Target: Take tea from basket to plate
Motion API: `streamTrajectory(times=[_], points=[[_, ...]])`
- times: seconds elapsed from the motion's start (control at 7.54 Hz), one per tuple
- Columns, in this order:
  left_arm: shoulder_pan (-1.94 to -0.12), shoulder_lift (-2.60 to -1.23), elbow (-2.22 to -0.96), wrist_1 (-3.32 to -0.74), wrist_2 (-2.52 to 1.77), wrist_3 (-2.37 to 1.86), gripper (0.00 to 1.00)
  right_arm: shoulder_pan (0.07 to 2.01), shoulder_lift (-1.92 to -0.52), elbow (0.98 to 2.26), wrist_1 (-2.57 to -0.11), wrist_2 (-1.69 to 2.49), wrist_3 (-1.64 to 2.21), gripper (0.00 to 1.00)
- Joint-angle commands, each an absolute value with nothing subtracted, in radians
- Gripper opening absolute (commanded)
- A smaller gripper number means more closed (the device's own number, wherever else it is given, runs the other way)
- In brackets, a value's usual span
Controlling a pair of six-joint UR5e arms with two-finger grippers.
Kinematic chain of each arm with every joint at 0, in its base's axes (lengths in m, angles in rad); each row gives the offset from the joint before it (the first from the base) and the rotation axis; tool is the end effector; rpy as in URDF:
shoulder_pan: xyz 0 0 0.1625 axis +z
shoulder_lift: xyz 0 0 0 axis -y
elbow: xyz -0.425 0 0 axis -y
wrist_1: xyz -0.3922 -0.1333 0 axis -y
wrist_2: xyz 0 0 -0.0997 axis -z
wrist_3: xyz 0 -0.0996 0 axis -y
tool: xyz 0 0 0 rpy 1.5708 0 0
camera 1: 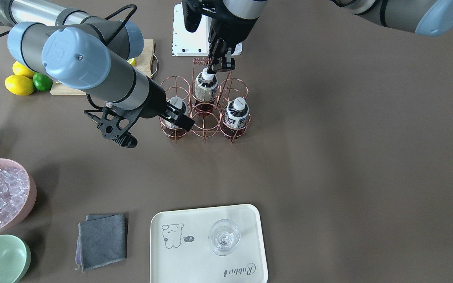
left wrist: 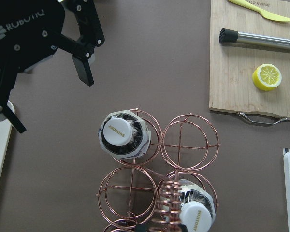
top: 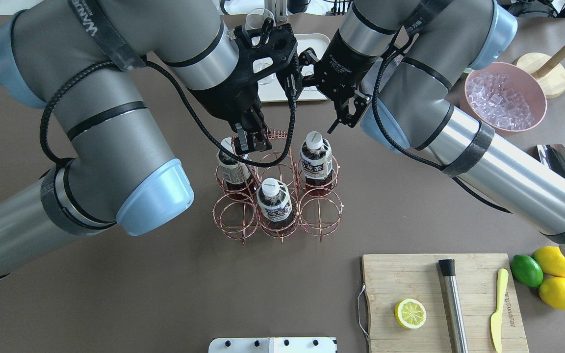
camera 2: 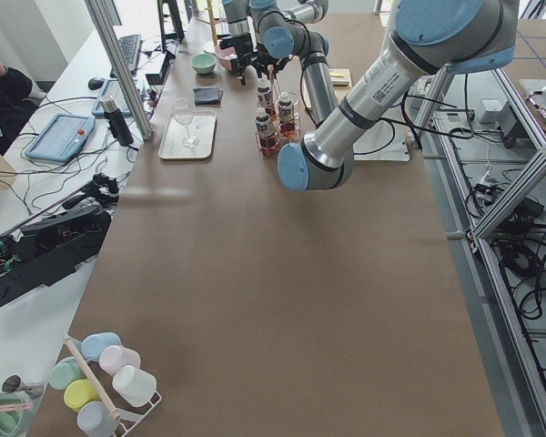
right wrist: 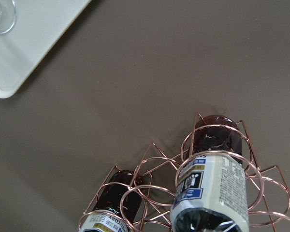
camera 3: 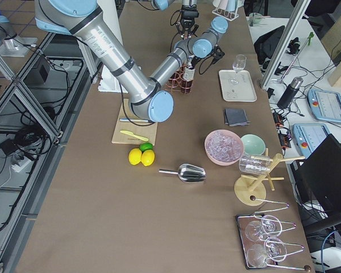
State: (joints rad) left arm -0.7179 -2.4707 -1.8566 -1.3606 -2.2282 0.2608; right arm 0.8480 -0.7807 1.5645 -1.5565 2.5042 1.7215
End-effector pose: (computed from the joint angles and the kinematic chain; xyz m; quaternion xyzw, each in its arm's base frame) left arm 0.4053 -0.4502 0.0249 0.3411 0.4022 0.5703 0.6298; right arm -0.4176 -0.5540 0.1547 -0.2711 -0.4677 0.2406 0.8061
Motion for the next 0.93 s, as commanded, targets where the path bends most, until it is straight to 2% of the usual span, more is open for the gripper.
streamTrajectory(times=[0.0,0.27,0.66,0.8], points=[[-0.718,-2.474,-1.855,-1.361,-2.229,0.261,0.0,0.816,-0.788,1.578,-1.592,2.505,1.717,0.87],[-0.718,-2.473,-1.856,-1.361,-2.227,0.261,0.0,0.81,-0.79,1.578,-1.594,2.507,1.717,0.68],[-0.718,-2.471,-1.855,-1.361,-2.229,0.261,0.0,0.808,-0.79,1.606,-1.632,2.507,1.715,0.2],[-0.718,-2.471,-1.855,-1.361,-2.229,0.261,0.0,0.805,-0.793,1.623,-1.635,2.507,1.715,0.0]])
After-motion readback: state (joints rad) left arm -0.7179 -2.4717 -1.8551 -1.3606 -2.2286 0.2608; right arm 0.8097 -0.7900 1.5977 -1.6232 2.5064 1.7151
